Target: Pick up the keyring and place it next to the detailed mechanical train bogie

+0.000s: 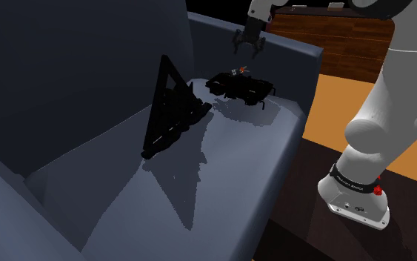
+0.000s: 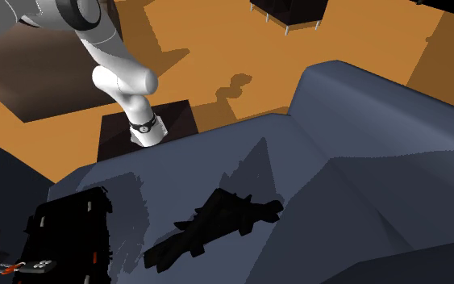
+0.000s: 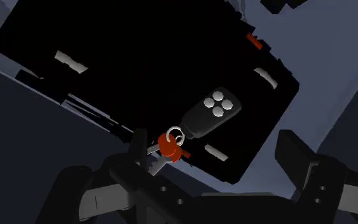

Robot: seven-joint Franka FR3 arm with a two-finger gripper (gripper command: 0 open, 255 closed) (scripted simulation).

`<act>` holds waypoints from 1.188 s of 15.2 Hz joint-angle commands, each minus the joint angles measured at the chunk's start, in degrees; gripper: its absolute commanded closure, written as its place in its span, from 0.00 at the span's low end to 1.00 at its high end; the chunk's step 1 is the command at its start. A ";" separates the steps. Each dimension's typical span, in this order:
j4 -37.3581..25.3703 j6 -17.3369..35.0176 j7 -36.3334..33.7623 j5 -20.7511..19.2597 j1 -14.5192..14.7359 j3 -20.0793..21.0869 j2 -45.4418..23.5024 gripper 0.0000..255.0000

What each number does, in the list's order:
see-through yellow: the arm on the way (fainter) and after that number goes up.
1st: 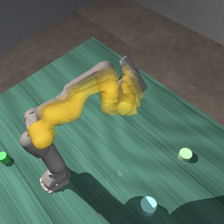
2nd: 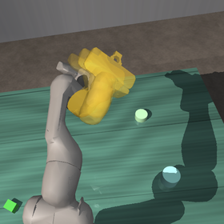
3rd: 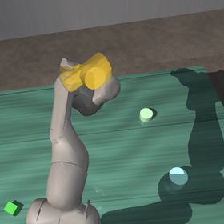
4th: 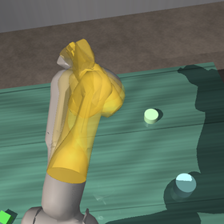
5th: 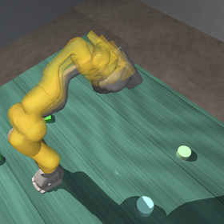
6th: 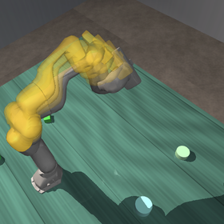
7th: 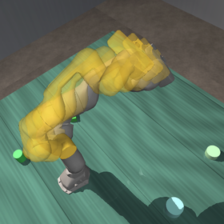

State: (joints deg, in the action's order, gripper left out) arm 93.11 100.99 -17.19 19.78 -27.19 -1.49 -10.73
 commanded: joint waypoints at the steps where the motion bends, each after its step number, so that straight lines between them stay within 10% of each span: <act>1: 0.79 1.64 -16.39 3.89 -1.20 -2.38 0.29 0.00; 17: 6.24 7.97 -20.62 5.59 -0.41 -2.32 0.24 0.00; 18: 5.75 7.88 -21.11 5.54 -0.17 -2.15 0.04 1.00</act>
State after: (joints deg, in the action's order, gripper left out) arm 98.44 108.63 -38.20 25.33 -27.57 -3.86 -9.77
